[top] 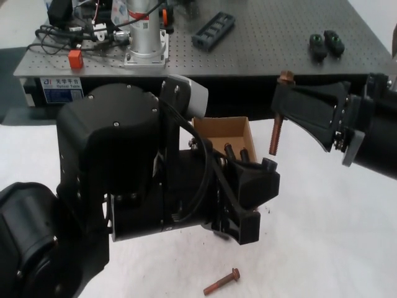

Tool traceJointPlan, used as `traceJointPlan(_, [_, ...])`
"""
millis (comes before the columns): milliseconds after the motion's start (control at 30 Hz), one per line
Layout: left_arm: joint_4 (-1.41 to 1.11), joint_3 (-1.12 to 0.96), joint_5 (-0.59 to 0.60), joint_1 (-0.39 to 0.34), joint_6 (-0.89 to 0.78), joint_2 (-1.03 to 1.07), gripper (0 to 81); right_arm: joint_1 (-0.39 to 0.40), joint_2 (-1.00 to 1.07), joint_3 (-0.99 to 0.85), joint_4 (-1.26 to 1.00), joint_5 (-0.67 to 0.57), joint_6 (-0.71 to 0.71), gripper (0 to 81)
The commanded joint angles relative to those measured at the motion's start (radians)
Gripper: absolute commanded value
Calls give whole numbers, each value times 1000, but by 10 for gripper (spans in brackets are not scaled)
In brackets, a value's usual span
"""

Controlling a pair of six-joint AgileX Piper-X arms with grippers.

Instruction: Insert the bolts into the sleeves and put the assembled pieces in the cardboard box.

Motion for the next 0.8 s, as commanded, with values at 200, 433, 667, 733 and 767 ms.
traceJointPlan(200, [-33,-5,29,-1,-2,-9,7,2,2,-5,18,13,-16,10])
traceJointPlan(433, [-80,-4,3,-1,0,-9,7,2,2,-5,43,-19,-16,10])
traceJointPlan(667, [-80,-3,-1,-1,0,-9,7,2,2,-5,62,-92,-16,10])
traceJointPlan(733, [-83,-3,-16,-1,0,-9,7,2,2,-5,84,-103,-22,4])
traceJointPlan(767, [-88,-3,-23,-1,0,-9,7,2,2,-5,93,-132,-49,32])
